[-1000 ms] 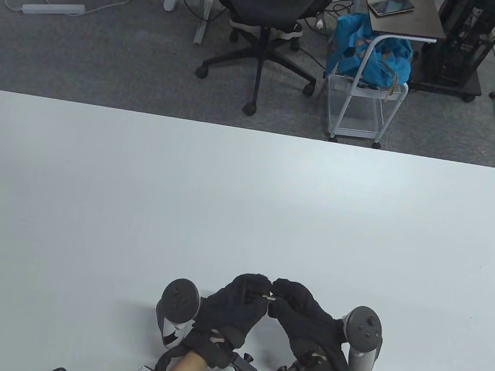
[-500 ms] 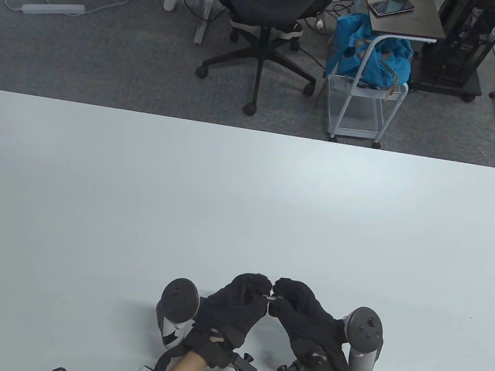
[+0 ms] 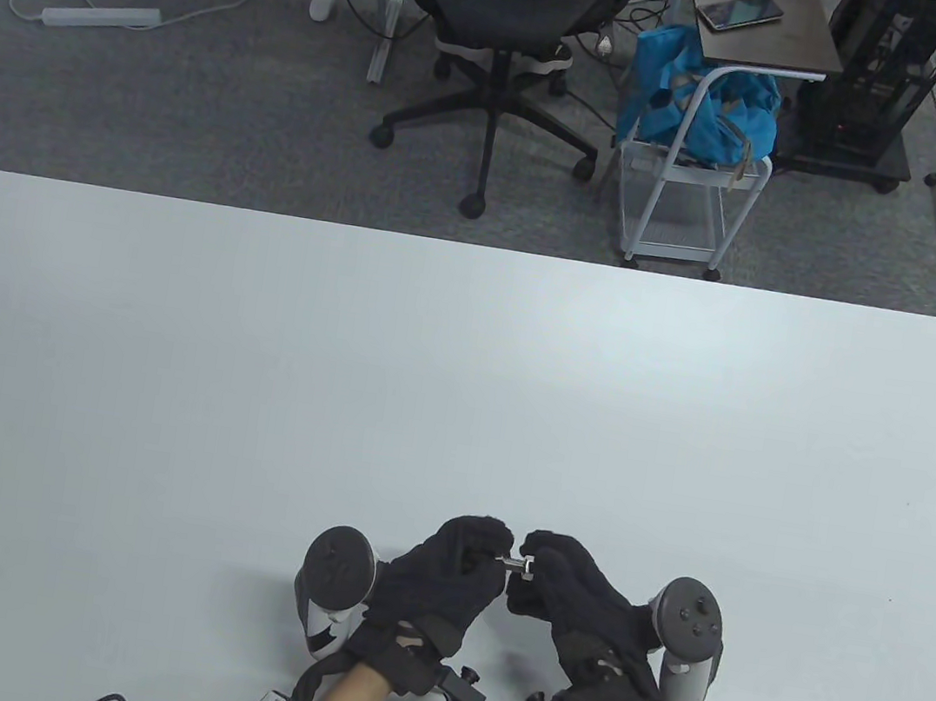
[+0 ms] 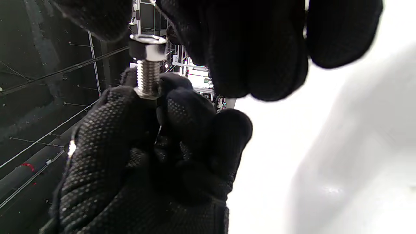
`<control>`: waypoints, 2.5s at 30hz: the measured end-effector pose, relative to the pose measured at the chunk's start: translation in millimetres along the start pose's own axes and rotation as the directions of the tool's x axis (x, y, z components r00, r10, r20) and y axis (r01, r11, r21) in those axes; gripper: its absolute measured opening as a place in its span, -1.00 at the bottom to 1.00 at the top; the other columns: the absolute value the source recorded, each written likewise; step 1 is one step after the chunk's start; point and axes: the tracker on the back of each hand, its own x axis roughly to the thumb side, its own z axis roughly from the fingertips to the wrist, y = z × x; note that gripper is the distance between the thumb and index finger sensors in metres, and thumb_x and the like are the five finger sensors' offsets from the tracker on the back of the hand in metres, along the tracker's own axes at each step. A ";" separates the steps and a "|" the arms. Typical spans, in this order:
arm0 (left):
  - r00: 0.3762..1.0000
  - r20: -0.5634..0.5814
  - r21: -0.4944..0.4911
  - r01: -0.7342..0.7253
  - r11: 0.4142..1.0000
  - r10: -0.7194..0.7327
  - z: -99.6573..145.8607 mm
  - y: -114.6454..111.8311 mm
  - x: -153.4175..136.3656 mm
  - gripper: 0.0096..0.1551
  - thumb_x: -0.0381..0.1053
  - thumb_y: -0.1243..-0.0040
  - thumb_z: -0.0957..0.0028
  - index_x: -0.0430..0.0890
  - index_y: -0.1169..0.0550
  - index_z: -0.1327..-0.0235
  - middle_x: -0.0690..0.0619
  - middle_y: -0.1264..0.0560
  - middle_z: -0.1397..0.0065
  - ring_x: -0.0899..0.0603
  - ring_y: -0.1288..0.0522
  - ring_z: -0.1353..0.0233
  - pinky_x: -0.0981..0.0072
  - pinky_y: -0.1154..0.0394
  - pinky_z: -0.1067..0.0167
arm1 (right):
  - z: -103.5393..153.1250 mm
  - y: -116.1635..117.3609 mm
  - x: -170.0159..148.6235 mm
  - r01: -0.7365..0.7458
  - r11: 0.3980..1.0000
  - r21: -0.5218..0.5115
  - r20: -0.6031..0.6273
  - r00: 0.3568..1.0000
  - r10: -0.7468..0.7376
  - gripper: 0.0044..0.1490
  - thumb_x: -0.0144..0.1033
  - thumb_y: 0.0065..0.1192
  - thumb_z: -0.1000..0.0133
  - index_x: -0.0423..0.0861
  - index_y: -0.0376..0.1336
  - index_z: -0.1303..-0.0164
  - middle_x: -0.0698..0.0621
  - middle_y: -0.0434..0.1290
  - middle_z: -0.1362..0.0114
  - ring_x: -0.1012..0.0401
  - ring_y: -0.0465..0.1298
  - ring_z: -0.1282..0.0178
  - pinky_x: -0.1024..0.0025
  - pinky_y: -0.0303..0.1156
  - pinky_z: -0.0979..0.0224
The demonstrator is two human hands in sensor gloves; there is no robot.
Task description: Unscrew nut from screw
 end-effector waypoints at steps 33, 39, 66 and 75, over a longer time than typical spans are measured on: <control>0.999 -0.001 -0.018 0.044 0.999 -0.044 -0.2 -1.5 -3.4 -0.45 0.08 -0.35 -0.02 -0.01 -0.57 -0.29 -0.15 -0.62 -0.21 -0.11 -0.68 0.06 -0.17 -0.61 -0.09 | -0.3 1.4 11.3 -0.034 0.999 0.002 0.096 0.995 0.034 -0.33 -0.09 0.19 -0.22 -0.24 0.23 -0.40 -0.11 0.56 -0.06 -0.01 0.60 0.05 -0.17 0.49 -0.23; 0.999 0.001 -0.015 0.037 0.999 -0.037 -0.1 -1.2 -3.4 -0.45 0.10 -0.33 -0.02 -0.04 -0.58 -0.27 -0.14 -0.64 -0.18 -0.10 -0.69 0.09 -0.17 -0.61 -0.06 | 1.1 1.1 14.6 -0.065 0.998 -0.019 0.128 0.990 0.067 -0.37 -0.10 0.21 -0.21 -0.19 0.26 -0.40 -0.12 0.57 -0.08 -0.02 0.61 0.03 -0.17 0.49 -0.25; 0.998 0.002 -0.040 0.069 0.997 -0.069 -0.6 -2.6 -1.8 -0.44 0.06 -0.33 -0.02 0.00 -0.51 -0.31 -0.15 -0.55 -0.27 -0.10 -0.64 0.02 -0.18 -0.57 -0.13 | 2.2 0.8 14.9 -0.066 0.997 -0.029 0.113 0.991 0.069 -0.39 -0.11 0.22 -0.21 -0.15 0.30 -0.41 -0.13 0.59 -0.14 -0.05 0.62 -0.04 -0.18 0.48 -0.27; 0.999 -0.014 -0.009 0.032 0.999 -0.032 -0.5 -0.4 -5.4 -0.44 0.08 -0.32 -0.02 -0.01 -0.53 -0.29 -0.14 -0.58 -0.24 -0.09 -0.66 0.05 -0.16 -0.59 -0.10 | 0.9 2.6 11.8 -0.020 0.999 0.044 0.080 0.997 0.017 -0.23 -0.10 0.25 -0.22 -0.12 0.13 -0.61 -0.22 0.38 -0.46 -0.18 0.45 -0.32 -0.30 0.35 -0.36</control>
